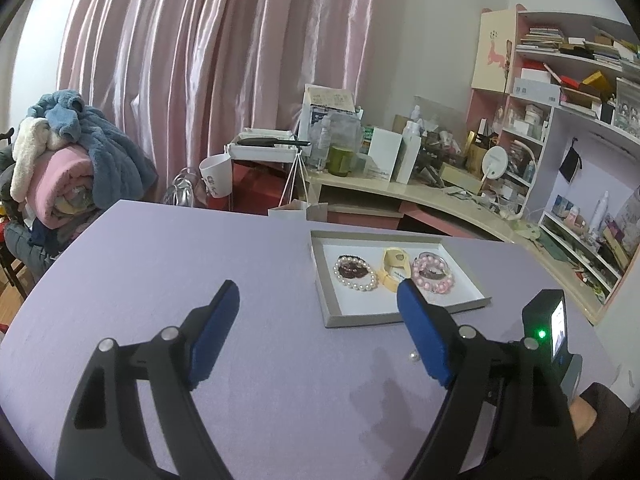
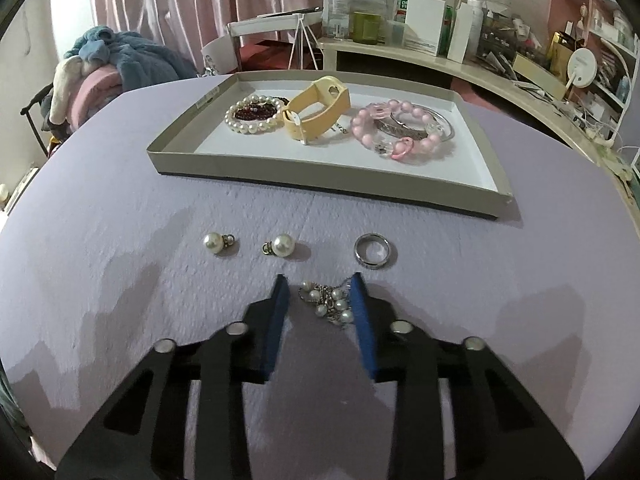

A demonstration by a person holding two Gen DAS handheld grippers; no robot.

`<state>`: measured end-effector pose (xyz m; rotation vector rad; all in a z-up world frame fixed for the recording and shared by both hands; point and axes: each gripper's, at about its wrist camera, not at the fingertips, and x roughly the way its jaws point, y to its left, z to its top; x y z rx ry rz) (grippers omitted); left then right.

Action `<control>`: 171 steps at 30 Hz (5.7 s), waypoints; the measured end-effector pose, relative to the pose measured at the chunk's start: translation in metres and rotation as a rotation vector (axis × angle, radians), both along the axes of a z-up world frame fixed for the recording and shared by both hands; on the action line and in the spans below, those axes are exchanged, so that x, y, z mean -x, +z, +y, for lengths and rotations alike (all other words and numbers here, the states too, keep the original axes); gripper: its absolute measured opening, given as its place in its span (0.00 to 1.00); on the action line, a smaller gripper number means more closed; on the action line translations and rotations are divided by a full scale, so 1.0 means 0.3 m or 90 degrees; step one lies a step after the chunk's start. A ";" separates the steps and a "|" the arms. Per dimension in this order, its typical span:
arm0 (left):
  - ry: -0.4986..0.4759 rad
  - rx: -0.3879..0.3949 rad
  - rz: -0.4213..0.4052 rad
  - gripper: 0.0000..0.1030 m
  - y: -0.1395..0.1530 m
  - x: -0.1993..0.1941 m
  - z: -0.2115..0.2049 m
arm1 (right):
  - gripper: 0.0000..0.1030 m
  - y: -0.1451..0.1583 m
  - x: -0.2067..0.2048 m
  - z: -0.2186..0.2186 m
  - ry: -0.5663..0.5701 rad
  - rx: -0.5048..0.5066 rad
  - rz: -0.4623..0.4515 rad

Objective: Organize jewelry
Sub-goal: 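Grasp the silver dangle earrings with the right gripper while the left gripper grasps a pearl stud, then carry the silver earrings and pearl stud over the white tray with both grippers, then open the right gripper over the tray while the left gripper releases the pearl stud, then grasp the silver ring with the right gripper while the left gripper grasps the other pearl stud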

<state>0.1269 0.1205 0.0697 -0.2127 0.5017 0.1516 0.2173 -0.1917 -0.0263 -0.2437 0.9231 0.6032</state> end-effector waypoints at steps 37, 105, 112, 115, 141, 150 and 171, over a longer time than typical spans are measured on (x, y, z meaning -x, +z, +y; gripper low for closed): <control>-0.127 -0.007 0.230 0.50 -0.422 -0.363 -0.386 | 0.07 0.227 -0.068 -0.259 -0.065 -0.182 -0.030; -0.058 0.020 0.042 0.13 -0.022 -0.305 -0.106 | 0.07 0.281 -0.365 -0.047 -0.111 -0.207 -0.070; -0.066 0.031 0.052 0.13 -0.053 -0.363 -0.099 | 0.62 0.245 -0.375 -0.069 -0.125 -0.206 -0.056; -0.068 0.034 0.057 0.13 -0.068 -0.379 -0.097 | 0.62 0.246 -0.375 -0.084 -0.130 -0.209 -0.055; -0.054 0.041 0.137 0.13 -0.258 -0.857 -0.137 | 0.63 0.236 -0.340 -0.171 -0.123 -0.238 -0.120; -0.032 0.043 0.153 0.38 -0.291 -0.871 -0.139 | 0.63 0.246 -0.330 -0.183 -0.118 -0.247 -0.126; 0.011 0.039 0.035 0.73 -0.044 -0.335 -0.063 | 0.63 0.298 -0.114 -0.209 -0.110 -0.217 -0.140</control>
